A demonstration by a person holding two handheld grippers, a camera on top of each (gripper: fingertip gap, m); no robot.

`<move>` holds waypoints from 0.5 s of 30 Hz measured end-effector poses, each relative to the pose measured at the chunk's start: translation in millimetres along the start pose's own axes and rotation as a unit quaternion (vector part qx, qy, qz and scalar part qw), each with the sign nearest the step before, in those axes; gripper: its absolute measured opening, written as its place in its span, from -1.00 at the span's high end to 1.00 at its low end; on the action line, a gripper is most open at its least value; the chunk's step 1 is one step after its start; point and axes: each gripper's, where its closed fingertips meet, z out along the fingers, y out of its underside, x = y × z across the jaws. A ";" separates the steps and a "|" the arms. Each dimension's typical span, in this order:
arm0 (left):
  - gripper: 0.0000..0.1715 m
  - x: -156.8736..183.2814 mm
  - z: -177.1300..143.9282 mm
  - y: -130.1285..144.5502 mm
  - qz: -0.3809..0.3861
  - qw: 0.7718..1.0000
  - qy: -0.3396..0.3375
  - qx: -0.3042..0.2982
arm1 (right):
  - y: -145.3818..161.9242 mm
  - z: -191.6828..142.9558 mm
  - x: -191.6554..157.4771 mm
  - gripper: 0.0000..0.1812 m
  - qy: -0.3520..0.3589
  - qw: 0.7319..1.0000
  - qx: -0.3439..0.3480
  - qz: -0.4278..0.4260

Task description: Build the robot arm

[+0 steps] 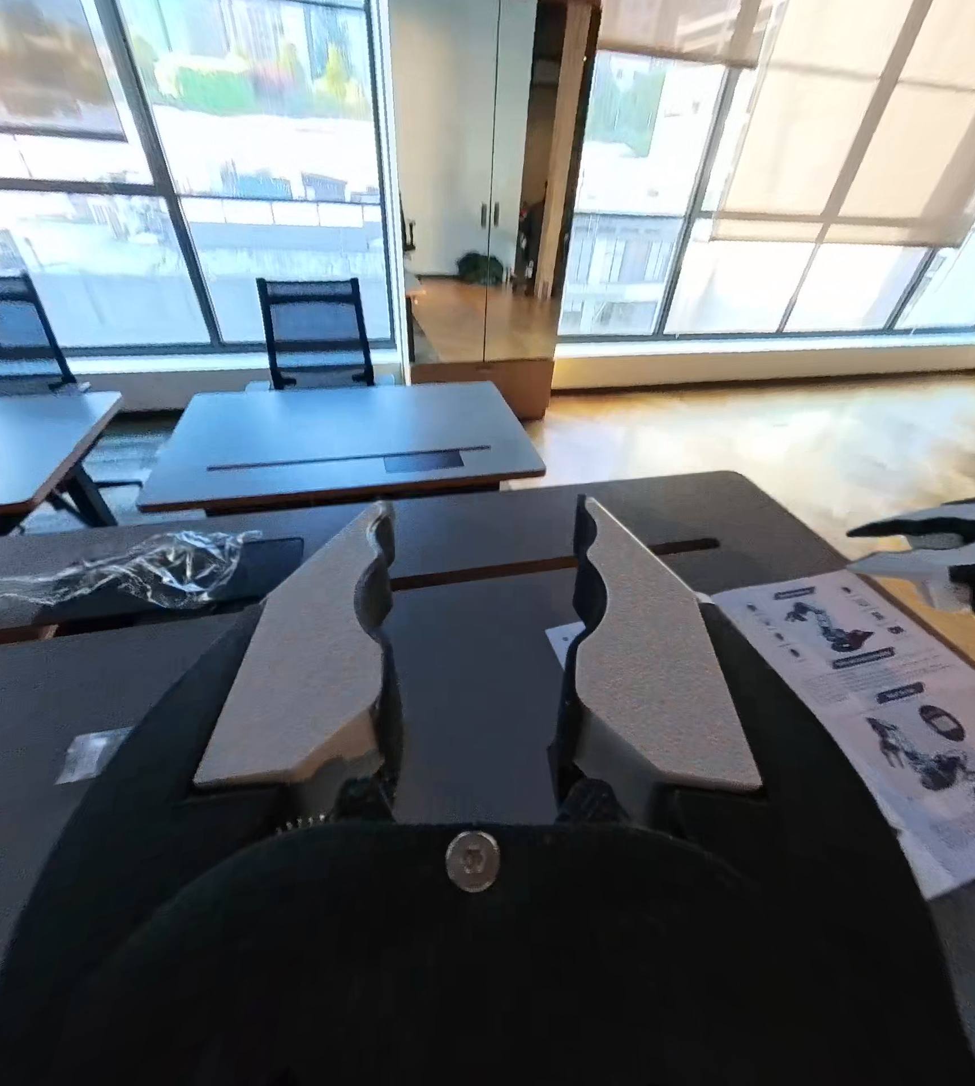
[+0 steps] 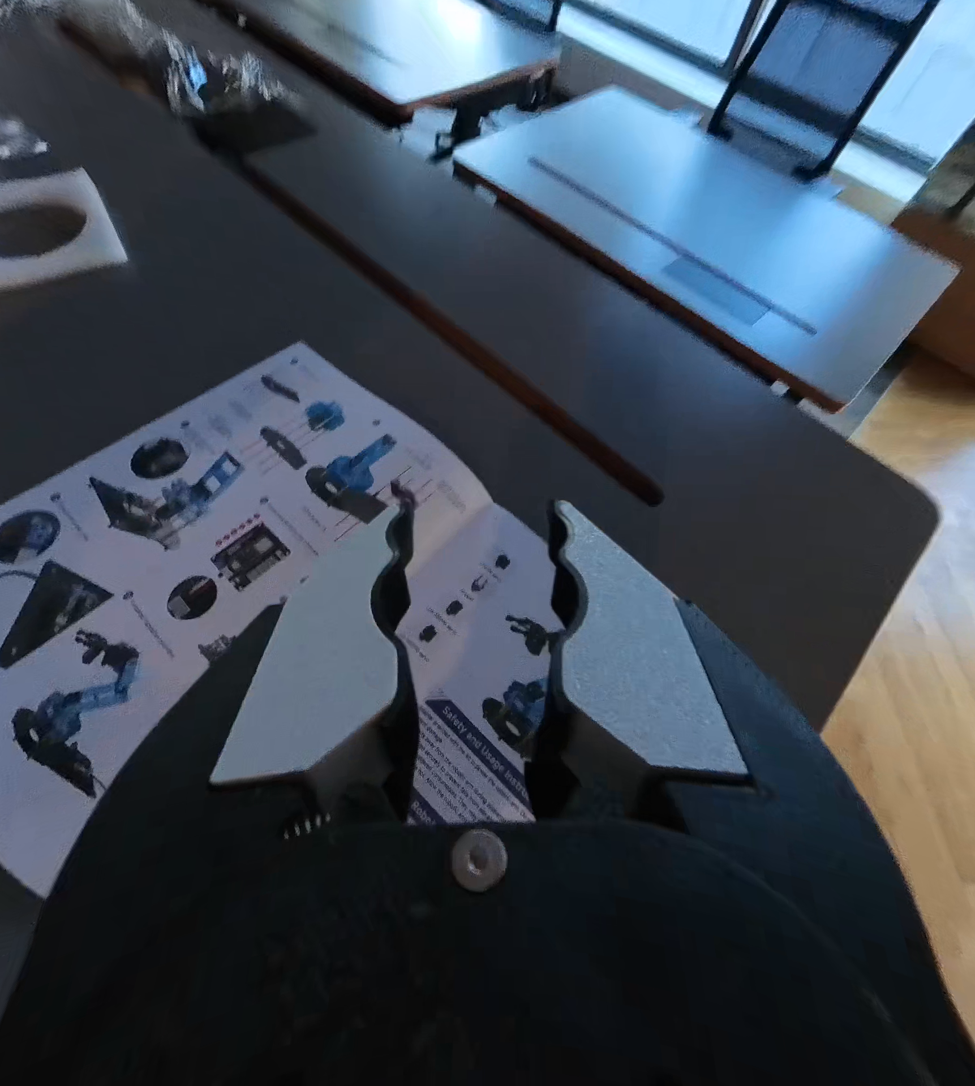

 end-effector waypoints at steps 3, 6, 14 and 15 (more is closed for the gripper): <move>0.35 -0.9 37.0 20.5 -0.011 0.999 -0.013 -0.033 | 17.2 8.6 9.3 0.50 0.005 0.997 -0.071 0.023; 0.41 -3.9 55.7 48.9 -0.037 0.996 -0.013 -0.078 | 19.6 13.5 9.4 0.50 -0.001 0.995 -0.090 0.033; 0.45 -7.8 61.7 44.2 -0.075 0.994 -0.013 -0.085 | 11.0 44.1 -10.6 0.55 -0.006 0.990 -0.110 0.088; 0.44 -7.0 61.9 44.3 -0.067 0.994 -0.015 -0.087 | 9.1 46.4 -13.9 0.56 -0.009 0.990 -0.108 0.096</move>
